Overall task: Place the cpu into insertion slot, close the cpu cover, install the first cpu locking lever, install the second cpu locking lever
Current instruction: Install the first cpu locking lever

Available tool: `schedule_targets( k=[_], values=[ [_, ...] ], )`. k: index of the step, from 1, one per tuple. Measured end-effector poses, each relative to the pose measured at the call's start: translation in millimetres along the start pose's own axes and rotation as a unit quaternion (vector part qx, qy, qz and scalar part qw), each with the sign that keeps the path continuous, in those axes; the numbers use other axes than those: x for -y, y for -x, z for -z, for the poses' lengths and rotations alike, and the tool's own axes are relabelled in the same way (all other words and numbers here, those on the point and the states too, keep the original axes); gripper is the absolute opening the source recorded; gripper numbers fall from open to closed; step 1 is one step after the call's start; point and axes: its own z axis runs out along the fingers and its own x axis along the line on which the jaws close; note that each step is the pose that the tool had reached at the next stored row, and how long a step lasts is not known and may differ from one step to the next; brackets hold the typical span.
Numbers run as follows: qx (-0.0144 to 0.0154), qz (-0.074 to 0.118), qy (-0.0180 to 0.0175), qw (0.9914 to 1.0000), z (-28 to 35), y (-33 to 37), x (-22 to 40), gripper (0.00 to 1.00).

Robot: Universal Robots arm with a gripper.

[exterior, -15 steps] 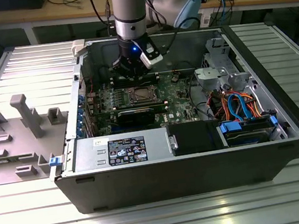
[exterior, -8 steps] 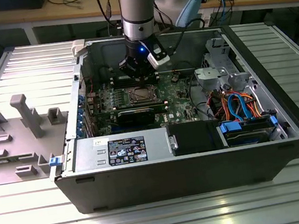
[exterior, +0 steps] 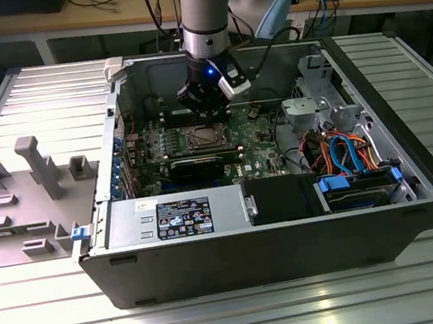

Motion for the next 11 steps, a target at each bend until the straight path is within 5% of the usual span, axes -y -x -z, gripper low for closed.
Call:
schedule_targets(
  k=[11],
  values=[
    [0.0002,0.0,-0.0001,1.0,9.1,-0.1,2.7,0.11]
  ],
)
